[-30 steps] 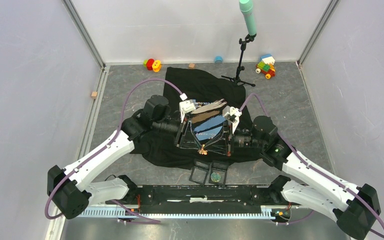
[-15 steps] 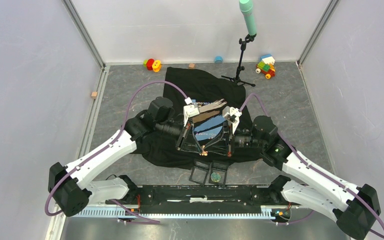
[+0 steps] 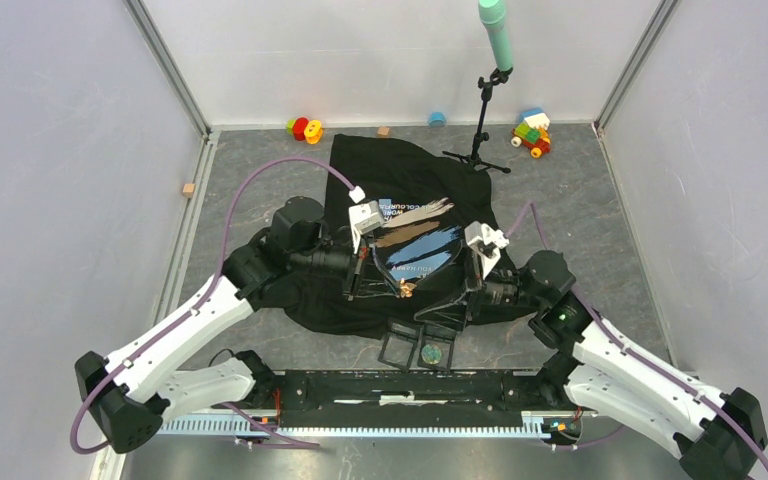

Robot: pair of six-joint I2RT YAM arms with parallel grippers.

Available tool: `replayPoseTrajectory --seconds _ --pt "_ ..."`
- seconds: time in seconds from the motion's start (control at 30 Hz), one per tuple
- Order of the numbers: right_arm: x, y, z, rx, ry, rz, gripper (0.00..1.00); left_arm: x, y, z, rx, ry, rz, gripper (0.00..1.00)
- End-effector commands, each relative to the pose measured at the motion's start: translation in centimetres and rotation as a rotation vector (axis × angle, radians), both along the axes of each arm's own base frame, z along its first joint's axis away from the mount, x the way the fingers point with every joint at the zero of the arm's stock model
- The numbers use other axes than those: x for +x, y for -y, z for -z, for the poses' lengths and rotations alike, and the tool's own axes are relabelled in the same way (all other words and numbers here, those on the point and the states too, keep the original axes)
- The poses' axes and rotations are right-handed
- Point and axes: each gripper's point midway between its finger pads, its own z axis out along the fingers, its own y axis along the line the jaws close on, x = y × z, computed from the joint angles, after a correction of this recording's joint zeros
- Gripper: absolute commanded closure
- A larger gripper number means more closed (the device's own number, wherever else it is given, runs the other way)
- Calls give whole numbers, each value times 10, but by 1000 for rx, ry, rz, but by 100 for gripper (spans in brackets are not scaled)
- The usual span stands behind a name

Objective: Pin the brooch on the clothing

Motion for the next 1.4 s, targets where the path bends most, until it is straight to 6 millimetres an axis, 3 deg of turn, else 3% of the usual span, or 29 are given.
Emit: replayPoseTrajectory --seconds 0.0,0.13,0.23,0.67,1.03,1.37 --pt "-3 4 -20 111 59 12 25 0 4 -18 -74 77 23 98" --pt "-6 6 -28 192 58 14 28 -3 6 -16 -73 52 47 98" --pt "-9 7 -35 249 61 1 36 -5 7 -16 -76 45 57 98" --pt "7 -1 -30 270 5 56 58 -8 8 -16 -82 32 82 98" --pt "14 -8 -19 251 -32 78 78 -9 9 -15 -79 22 90 98" --pt "33 -19 13 166 -177 132 100 -18 8 -22 -123 24 133 98"
